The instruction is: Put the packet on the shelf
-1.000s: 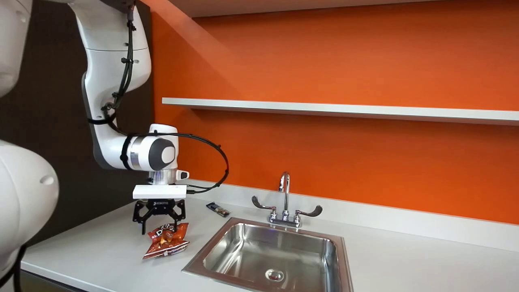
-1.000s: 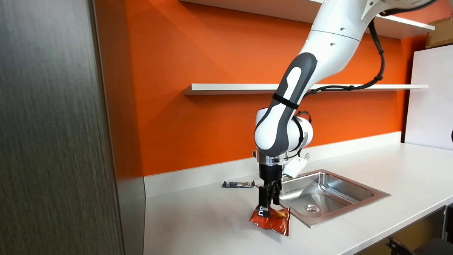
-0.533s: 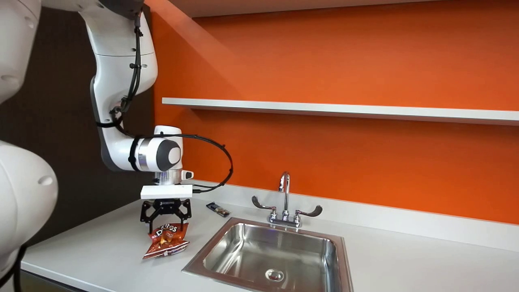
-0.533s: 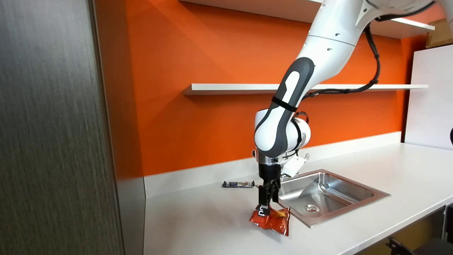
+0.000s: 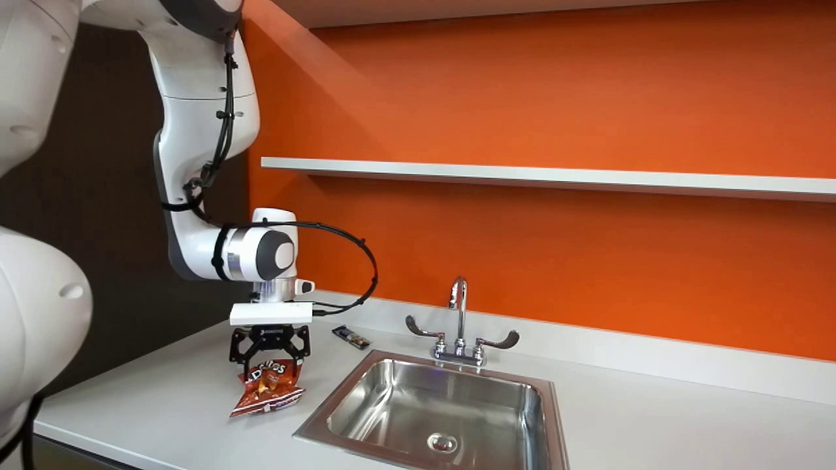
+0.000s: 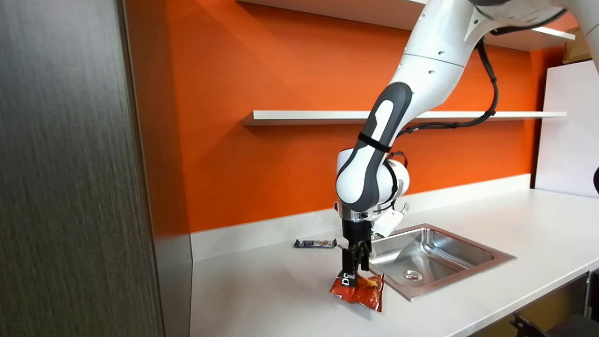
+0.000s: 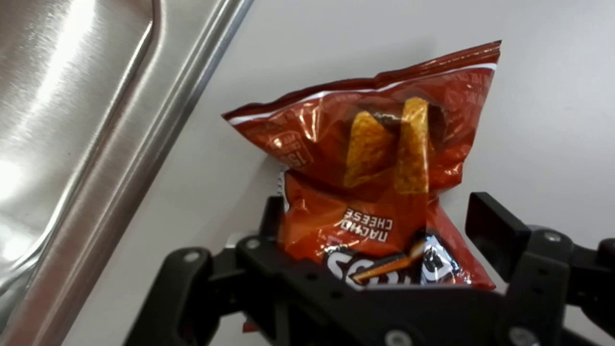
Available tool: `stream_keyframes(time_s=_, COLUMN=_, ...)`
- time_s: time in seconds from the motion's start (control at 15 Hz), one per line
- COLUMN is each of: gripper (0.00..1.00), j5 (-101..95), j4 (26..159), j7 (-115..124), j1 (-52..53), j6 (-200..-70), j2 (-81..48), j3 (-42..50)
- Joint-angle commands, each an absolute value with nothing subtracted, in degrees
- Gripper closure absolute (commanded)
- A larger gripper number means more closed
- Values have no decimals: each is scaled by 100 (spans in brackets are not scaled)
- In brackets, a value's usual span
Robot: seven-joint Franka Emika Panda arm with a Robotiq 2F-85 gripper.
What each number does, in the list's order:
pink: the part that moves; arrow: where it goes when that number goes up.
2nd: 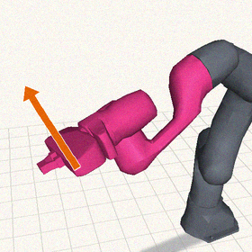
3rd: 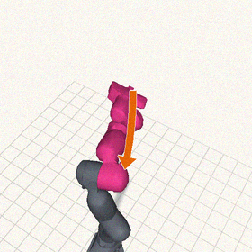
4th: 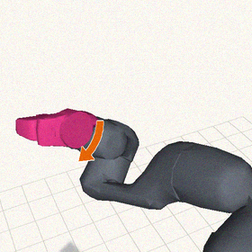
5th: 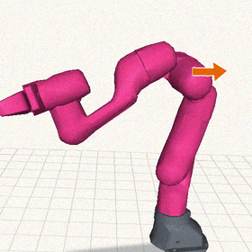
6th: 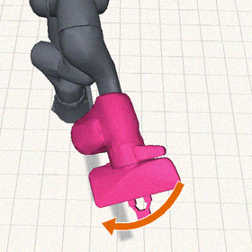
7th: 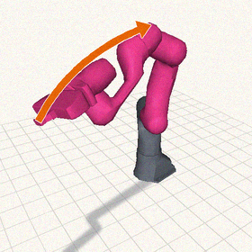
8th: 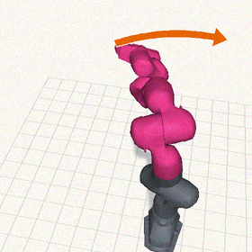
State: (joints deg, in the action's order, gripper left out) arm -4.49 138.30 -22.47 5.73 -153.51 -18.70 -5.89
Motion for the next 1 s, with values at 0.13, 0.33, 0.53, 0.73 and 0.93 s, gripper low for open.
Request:
stream_keyframes(time_s=0.13, gripper=49, j5=-635, j4=13693, j7=-1977, j1=515, j6=-15326, j2=-1982, j3=-604)
stream_keyframes(time_s=0.33, gripper=73, j5=-667, j4=13667, j7=-1863, j1=537, j6=-15326, j2=-2000, j3=-575)
stream_keyframes(time_s=0.53, gripper=95, j5=-727, j4=13650, j7=-1756, j1=559, j6=-15317, j2=-1993, j3=-547)
stream_keyframes(time_s=0.73, gripper=100, j5=-807, j4=13601, j7=-1586, j1=591, j6=-15302, j2=-1982, j3=-492)
stream_keyframes(time_s=0.93, gripper=100, j5=-767, j4=13560, j7=-1403, j1=586, j6=-15274, j2=-1944, j3=-498)
